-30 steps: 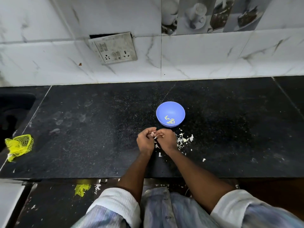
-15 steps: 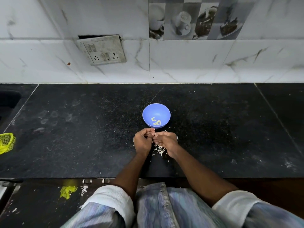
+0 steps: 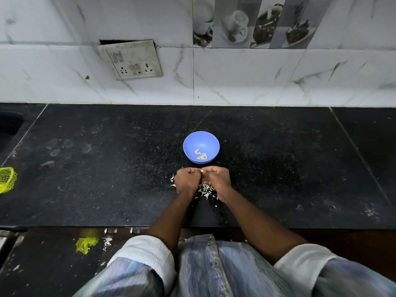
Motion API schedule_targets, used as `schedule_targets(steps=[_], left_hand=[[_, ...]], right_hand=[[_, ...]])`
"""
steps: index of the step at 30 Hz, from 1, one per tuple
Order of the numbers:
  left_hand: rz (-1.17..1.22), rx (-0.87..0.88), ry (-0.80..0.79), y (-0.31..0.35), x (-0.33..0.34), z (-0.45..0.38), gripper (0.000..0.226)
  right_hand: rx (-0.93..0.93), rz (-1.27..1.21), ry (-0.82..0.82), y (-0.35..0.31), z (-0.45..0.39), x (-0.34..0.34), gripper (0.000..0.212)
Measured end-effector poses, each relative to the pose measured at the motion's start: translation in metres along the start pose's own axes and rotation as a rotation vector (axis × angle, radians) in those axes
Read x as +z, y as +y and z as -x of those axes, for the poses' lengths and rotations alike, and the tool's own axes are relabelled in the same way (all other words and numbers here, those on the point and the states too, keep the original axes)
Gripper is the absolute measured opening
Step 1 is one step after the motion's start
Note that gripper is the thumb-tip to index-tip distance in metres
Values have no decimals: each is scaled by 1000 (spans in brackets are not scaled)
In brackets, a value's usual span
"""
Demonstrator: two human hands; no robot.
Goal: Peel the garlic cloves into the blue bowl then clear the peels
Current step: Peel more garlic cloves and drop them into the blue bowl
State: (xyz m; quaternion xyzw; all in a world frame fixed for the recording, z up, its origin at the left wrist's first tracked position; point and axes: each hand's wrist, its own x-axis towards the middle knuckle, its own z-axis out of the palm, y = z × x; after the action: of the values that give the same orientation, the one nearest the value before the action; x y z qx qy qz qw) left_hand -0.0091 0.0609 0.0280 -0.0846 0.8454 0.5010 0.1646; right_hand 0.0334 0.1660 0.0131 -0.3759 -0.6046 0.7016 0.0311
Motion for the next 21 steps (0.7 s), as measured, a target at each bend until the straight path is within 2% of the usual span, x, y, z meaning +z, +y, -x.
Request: schedule_targets(steps=[7, 15, 21], left_hand=[[-37, 57, -77, 4, 1, -3, 14], [304, -211, -192, 5, 4, -11, 6], [355, -207, -259, 3, 6, -15, 8]], right_hand=[[-47, 42, 71, -1, -7, -3, 7], [-157, 143, 27, 1, -7, -9, 9], [-211, 193, 21, 1, -6, -14, 13]])
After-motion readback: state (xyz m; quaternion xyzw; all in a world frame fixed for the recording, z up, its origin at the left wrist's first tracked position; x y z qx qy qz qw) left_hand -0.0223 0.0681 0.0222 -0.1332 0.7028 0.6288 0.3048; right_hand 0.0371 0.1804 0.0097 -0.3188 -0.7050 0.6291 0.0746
